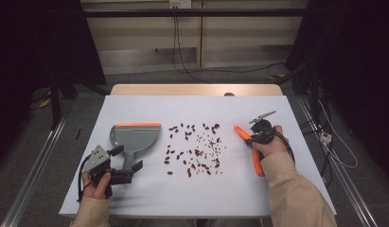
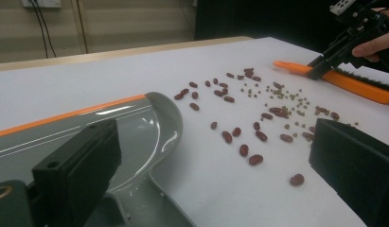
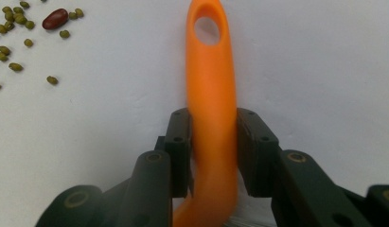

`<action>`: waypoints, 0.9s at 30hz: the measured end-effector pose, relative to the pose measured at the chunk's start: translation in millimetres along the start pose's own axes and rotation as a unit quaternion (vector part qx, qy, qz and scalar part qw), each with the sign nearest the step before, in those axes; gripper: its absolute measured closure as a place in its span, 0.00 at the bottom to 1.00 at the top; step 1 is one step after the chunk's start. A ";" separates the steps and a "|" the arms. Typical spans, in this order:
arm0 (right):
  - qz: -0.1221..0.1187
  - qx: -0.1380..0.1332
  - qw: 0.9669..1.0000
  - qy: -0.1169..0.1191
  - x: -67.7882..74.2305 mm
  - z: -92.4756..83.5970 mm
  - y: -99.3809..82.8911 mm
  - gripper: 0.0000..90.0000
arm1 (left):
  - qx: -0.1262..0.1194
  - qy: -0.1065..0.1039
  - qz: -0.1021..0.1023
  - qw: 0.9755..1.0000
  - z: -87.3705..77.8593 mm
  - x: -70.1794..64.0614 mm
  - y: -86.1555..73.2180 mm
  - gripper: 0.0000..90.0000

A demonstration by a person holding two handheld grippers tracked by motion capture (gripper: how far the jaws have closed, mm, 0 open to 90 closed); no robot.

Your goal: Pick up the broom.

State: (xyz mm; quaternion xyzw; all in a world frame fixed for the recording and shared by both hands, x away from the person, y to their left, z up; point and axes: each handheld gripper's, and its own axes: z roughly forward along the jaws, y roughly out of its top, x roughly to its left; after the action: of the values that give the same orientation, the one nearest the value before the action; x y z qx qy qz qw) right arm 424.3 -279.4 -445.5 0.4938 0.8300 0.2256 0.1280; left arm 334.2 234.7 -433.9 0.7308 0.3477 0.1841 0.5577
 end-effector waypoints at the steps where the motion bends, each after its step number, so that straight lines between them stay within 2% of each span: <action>1: 0.003 0.000 1.000 0.000 -0.5 0.1 0.1 0.77 | 0.000 0.000 0.001 1.000 -0.1 0.1 0.0 0.03; 2: 0.013 -0.003 1.000 0.008 -3.2 0.3 -0.6 0.77 | 0.000 0.000 0.000 1.000 -0.5 0.1 -0.1 0.03; 4: 0.014 -0.004 1.000 0.010 -3.5 0.4 -0.8 0.77 | 0.000 0.001 0.001 1.000 -1.0 0.7 -0.2 0.03; 5: 0.022 -0.004 1.000 0.010 -3.5 0.3 -0.5 0.77 | -0.001 0.001 0.001 1.000 -1.1 0.9 -0.1 0.03; 11: 0.015 -0.001 1.000 0.000 -0.6 -0.6 0.9 0.77 | -0.004 0.004 0.001 1.000 -1.2 0.2 0.6 0.03; 18: 0.011 -0.017 1.000 -0.001 0.4 -5.4 -0.5 0.77 | -0.005 0.009 0.004 1.000 -4.0 0.9 0.8 0.03; 23: 0.013 -0.064 0.998 -0.003 0.6 -20.6 -1.2 0.77 | -0.007 0.013 0.001 1.000 -5.8 0.0 1.2 0.03; 25: 0.018 -0.093 0.996 0.000 -0.3 -28.0 -4.1 0.77 | -0.009 0.014 0.003 1.000 -6.6 -0.6 2.4 0.03; 27: 0.025 -0.125 0.992 0.004 -1.2 -36.6 -8.2 0.77 | -0.010 0.016 0.007 1.000 -6.7 -2.5 3.7 0.03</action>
State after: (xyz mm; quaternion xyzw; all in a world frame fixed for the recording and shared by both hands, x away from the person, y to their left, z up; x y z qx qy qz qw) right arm 402.7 -292.9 -418.0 0.4938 0.7829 0.3329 0.1798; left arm 329.2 237.1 -428.0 0.7244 0.3498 0.2031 0.5583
